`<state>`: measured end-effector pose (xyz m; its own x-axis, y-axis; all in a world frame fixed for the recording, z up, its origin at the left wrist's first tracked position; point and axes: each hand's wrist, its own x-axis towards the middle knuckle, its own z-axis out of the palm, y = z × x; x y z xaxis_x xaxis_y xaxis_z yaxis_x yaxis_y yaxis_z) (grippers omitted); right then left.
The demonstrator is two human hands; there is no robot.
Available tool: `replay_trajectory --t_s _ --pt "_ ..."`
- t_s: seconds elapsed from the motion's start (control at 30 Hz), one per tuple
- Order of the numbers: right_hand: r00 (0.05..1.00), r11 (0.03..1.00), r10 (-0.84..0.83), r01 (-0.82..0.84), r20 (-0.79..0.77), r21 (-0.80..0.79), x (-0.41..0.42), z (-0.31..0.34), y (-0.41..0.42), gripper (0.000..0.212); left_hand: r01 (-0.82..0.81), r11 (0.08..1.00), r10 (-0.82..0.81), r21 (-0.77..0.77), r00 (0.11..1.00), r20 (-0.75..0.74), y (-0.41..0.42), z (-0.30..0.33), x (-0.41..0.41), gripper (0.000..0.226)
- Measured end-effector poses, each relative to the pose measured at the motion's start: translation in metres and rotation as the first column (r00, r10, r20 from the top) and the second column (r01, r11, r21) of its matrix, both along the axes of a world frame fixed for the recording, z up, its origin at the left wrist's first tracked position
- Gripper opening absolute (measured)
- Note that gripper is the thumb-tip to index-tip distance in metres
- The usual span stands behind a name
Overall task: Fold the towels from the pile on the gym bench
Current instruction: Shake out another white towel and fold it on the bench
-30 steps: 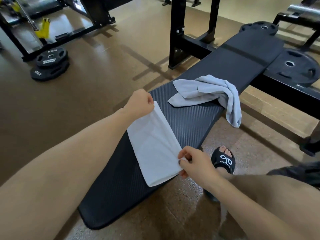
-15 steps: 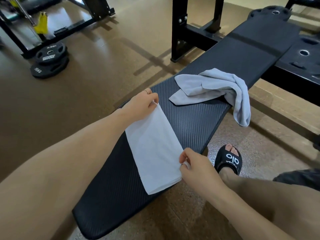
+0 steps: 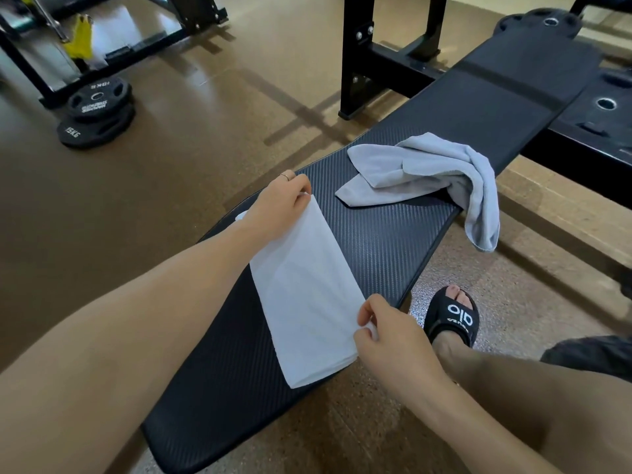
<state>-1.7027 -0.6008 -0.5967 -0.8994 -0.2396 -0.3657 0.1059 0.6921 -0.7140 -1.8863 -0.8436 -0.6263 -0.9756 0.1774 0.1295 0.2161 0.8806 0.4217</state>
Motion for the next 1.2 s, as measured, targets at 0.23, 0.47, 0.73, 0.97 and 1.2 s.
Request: replay_trajectory --t_s 0.23,0.47,0.73,0.97,1.2 --pt "0.998 0.998 -0.058 0.058 0.026 0.005 0.0 -0.001 -0.002 0.01 0.024 0.999 -0.023 -0.024 0.999 0.031 0.002 0.001 -0.002 0.008" --pt "0.996 0.997 -0.069 0.071 0.062 -0.022 -0.001 -0.005 -0.002 0.01 0.025 0.986 -0.032 -0.162 0.999 -0.039 0.007 -0.005 0.002 0.013" --pt "0.999 1.0 -0.011 0.009 0.05 0.029 -0.004 -0.011 -0.002 0.011 0.037 0.965 -0.056 -0.261 0.996 -0.063 0.009 -0.009 -0.001 0.013" --pt "0.992 0.978 0.112 -0.099 -0.061 0.186 0.004 -0.013 0.009 0.008 0.01 0.827 0.005 -0.562 1.0 0.026 0.014 -0.015 0.0 0.04" --pt "0.779 0.913 0.359 -0.179 -0.513 0.367 0.007 -0.005 0.015 0.038 0.119 0.926 -0.124 -0.358 0.992 0.007 0.033 0.041 0.115 0.058"
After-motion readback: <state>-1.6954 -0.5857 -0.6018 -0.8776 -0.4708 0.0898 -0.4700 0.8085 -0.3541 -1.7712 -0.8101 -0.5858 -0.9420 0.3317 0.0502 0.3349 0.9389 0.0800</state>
